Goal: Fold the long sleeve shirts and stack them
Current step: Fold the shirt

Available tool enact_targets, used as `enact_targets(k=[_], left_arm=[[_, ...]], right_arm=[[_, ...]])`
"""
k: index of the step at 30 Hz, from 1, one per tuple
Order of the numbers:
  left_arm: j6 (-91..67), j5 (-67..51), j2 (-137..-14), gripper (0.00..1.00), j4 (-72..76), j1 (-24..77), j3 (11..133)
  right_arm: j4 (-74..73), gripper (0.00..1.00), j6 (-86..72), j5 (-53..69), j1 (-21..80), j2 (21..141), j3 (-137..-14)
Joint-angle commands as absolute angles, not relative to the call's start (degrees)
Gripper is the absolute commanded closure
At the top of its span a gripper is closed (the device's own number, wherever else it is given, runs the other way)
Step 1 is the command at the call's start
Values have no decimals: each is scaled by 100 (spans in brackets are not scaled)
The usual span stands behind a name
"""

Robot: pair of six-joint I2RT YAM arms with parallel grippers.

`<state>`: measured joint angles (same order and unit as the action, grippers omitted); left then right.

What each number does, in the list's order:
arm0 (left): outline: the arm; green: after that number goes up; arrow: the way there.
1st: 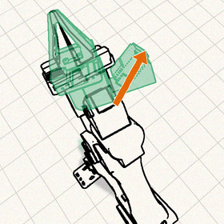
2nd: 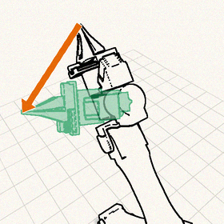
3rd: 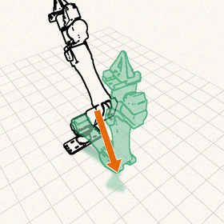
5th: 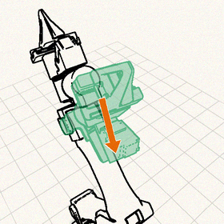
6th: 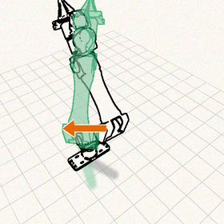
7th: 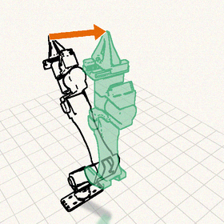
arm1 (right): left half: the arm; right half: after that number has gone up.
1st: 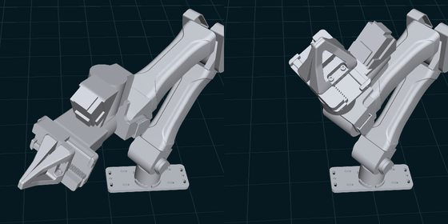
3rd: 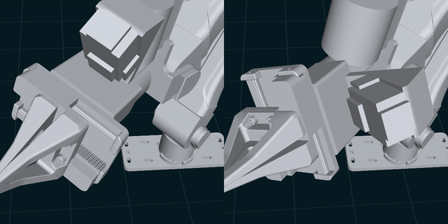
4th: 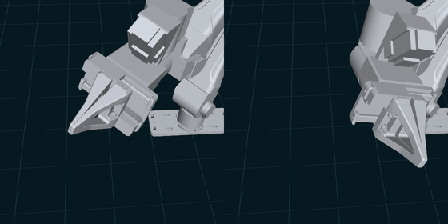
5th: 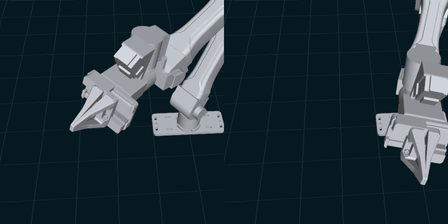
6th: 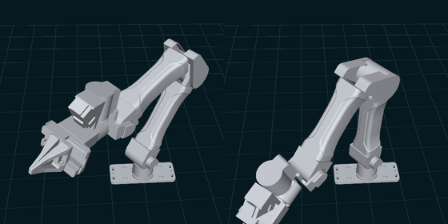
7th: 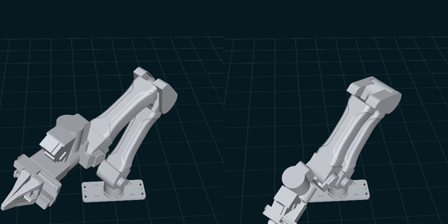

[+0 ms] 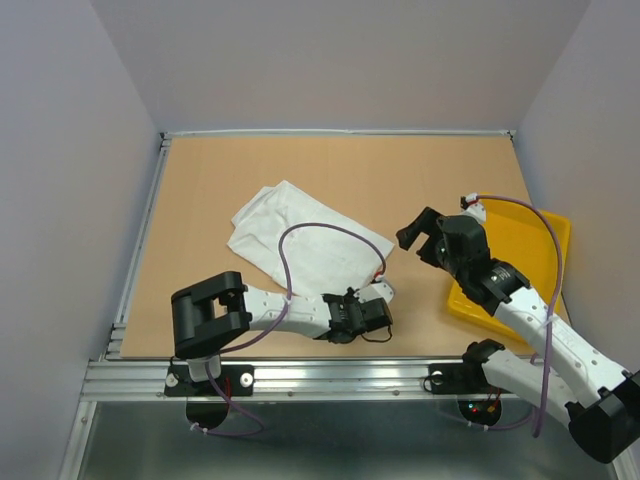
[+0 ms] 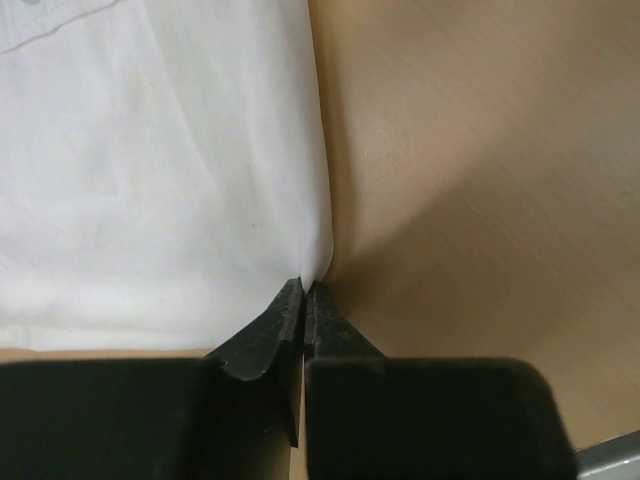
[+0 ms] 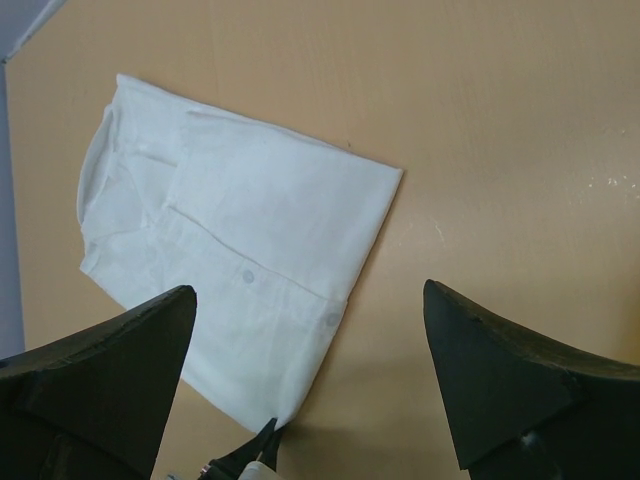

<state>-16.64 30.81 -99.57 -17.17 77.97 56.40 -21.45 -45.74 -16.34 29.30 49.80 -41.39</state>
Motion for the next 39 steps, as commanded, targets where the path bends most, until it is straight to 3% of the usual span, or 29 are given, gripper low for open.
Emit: enact_targets(k=[1,11,18,27,33,39], left_arm=[[-1907,2778,-9581,93,-1767,7594,5968],[-2470,1417,-8728,98,-1178,6671,5915],[-2522,1117,-8797,97,-1064,6609,6073],[-2584,1055,-9061,95,-1063,6609,6389],[-2584,923,-9316,87,-1020,6609,6478],[-2532,861,-9378,83,-879,6609,6460]], right_arm=[[-2101,0,-4912,-1609,2874,5167,-3903],[-907,0,-6310,-590,2856,5598,-2998],[1017,0,-6969,508,2856,6433,-2471],[2485,0,-7427,853,2856,7505,-2189],[2830,10,-7418,967,2856,8155,-2373],[3164,31,-7190,1159,2857,8657,-2548]])
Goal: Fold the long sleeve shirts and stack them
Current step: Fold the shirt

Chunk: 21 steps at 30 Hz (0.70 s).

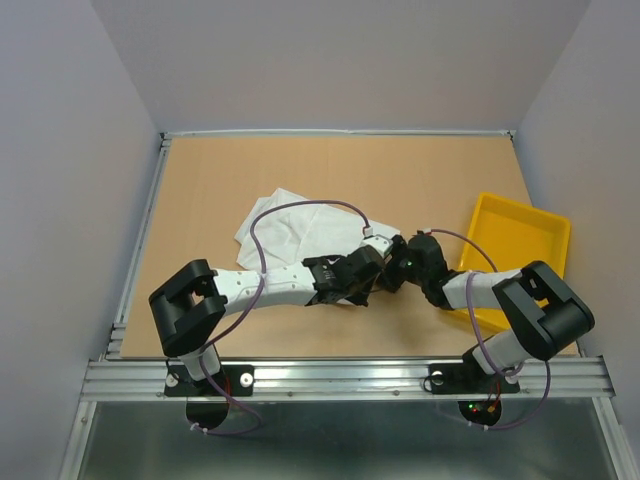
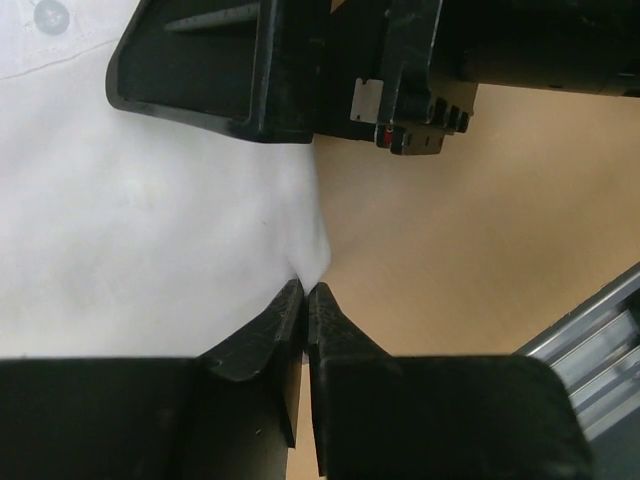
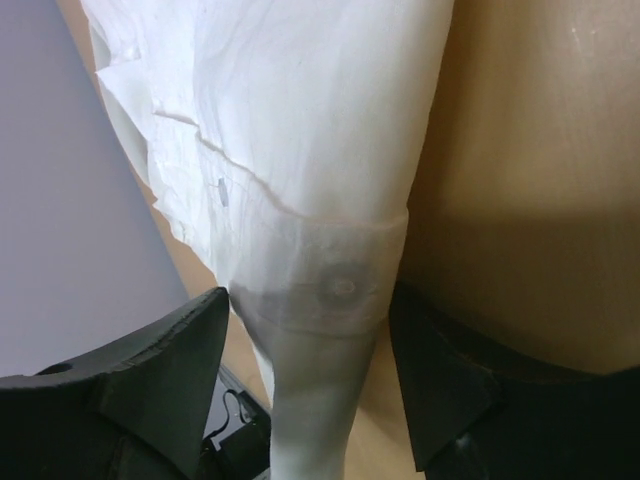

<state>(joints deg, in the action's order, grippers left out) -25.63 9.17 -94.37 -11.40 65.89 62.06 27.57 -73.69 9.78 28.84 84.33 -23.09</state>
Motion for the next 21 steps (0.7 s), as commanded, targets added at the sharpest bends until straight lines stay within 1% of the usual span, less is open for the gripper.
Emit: enact_targets(k=[1,3,4,5,6,7,8,9,10,11,12,14,15,16,19,21], left_arm=[[-2514,879,-9387,83,-879,6601,6460],[-2496,896,-9404,81,-870,6609,6460],[-2479,896,-9430,80,-879,6609,6460],[-2479,896,-9422,76,-888,6609,6451],[-2505,905,-9413,73,-905,6601,6434],[-2505,905,-9378,68,-905,6601,6416],[-2514,905,-9343,63,-897,6601,6399],[-2540,940,-9238,53,-896,6574,6355],[-2540,949,-9159,48,-896,6539,6320],[-2549,949,-9071,45,-870,6504,6276],[-2531,932,-8949,37,-844,6434,6223],[-2470,879,-8544,32,-712,6145,6021],[-2461,827,-8404,26,-651,6022,5890],[-2426,826,-8124,25,-642,5699,5828],[-2356,966,-7727,26,-685,5170,5652],[-2207,1072,-7638,27,-703,4643,5581]], right_arm=[[3181,32,-7163,1186,2856,8718,-2584],[3269,38,-7076,1222,2856,8780,-2584],[3287,48,-7049,1213,2865,8780,-2567],[3287,53,-7014,1187,2857,8789,-2558],[3287,66,-6935,1152,2856,8737,-2540],[3287,74,-6874,1134,2856,8710,-2531],[3278,80,-6812,1125,2856,8693,-2505],[3270,93,-6716,1125,2856,8640,-2505],[3270,97,-6671,1134,2848,8605,-2479],[3261,99,-6627,1160,2848,8578,-2479],[3209,99,-6540,1178,2839,8552,-2479],[3129,100,-6487,1248,2804,8455,-2470],[3024,99,-6399,1283,2769,8412,-2487],[2919,100,-6329,1335,2742,8333,-2513],[2147,99,-5908,1266,2690,8131,-2803],[1638,99,-5557,1230,2585,7867,-2970]])
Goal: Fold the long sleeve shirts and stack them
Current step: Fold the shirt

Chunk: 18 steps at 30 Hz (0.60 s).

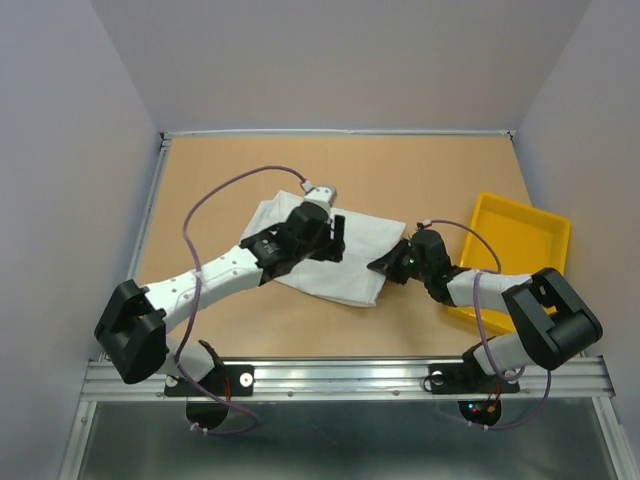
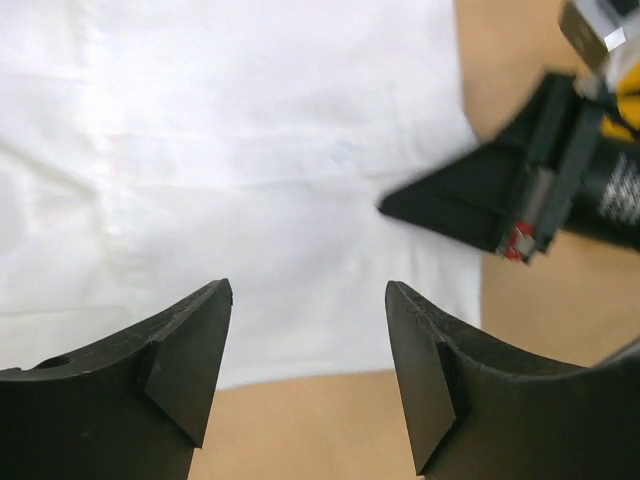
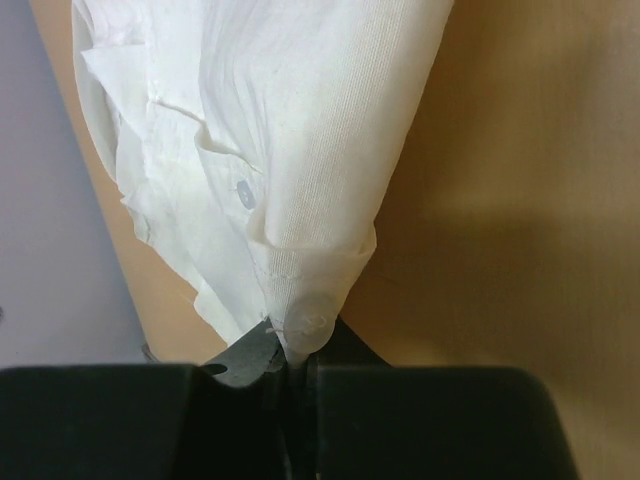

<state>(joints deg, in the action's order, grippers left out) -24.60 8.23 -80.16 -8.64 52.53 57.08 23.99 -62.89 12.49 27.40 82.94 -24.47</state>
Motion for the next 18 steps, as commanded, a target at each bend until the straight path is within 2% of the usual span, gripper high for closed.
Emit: enact_targets(k=[1,7,12,18], left_arm=[[-2163,1107,-7664,28,-712,4475,5572],[-2302,1055,-8418,36,-808,3420,5704],[-2680,950,-8947,45,-783,3305,5573],[-3014,756,-9079,51,-519,3305,5081]], right_arm=[[1522,99,-5468,1317,2514,7779,-3005],[195,99,-4606,1433,2163,7559,-3733],[-632,99,-4167,1424,2013,7594,-4183],[-1353,99,-3745,1397,1864,7778,-4762]])
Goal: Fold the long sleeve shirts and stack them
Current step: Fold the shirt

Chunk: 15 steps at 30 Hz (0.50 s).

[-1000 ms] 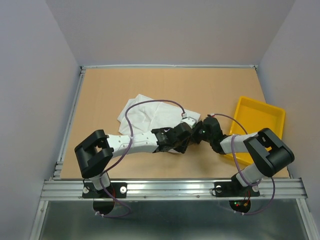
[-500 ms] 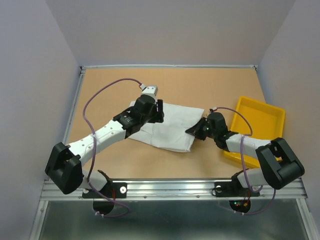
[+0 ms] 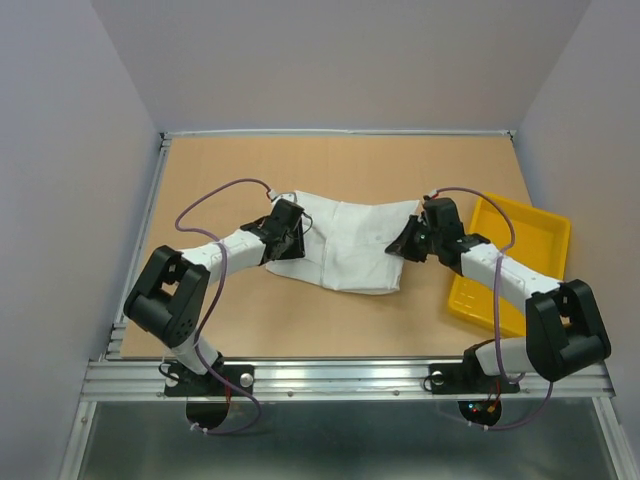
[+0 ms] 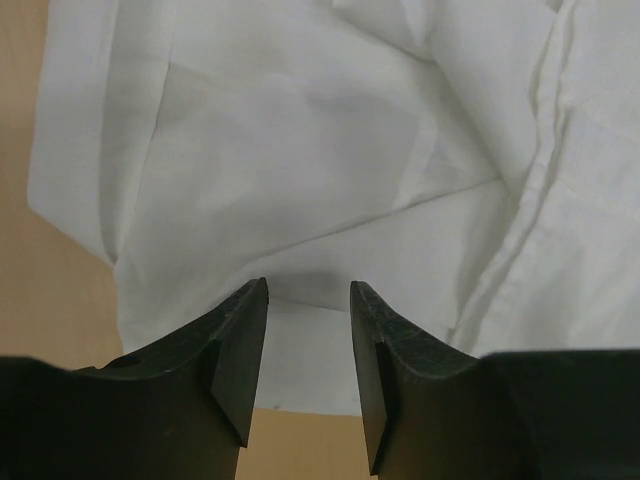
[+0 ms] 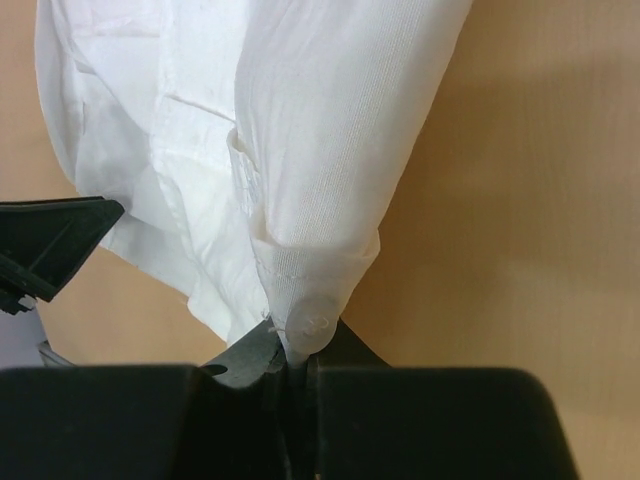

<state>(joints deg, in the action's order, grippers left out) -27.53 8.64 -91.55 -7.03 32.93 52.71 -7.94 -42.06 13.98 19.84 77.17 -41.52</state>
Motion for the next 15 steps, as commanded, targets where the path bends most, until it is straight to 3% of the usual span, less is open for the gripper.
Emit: enact_targets(k=[1,8,13,15], left_arm=[[-3023,686,-9114,53,-484,3305,4976],[-4006,-500,-8588,60,-80,3559,3869],[-4657,-756,-7754,60,-35,4131,3165],[-4729,-591,-7402,55,-131,4131,3190]], right_arm=[[-1484,99,-3709,1389,1837,7813,-4825],[-2284,99,-3095,1134,1723,8103,-5695],[-2864,99,-2611,897,1723,8472,-6292],[-3145,99,-2400,870,1723,8586,-6617]])
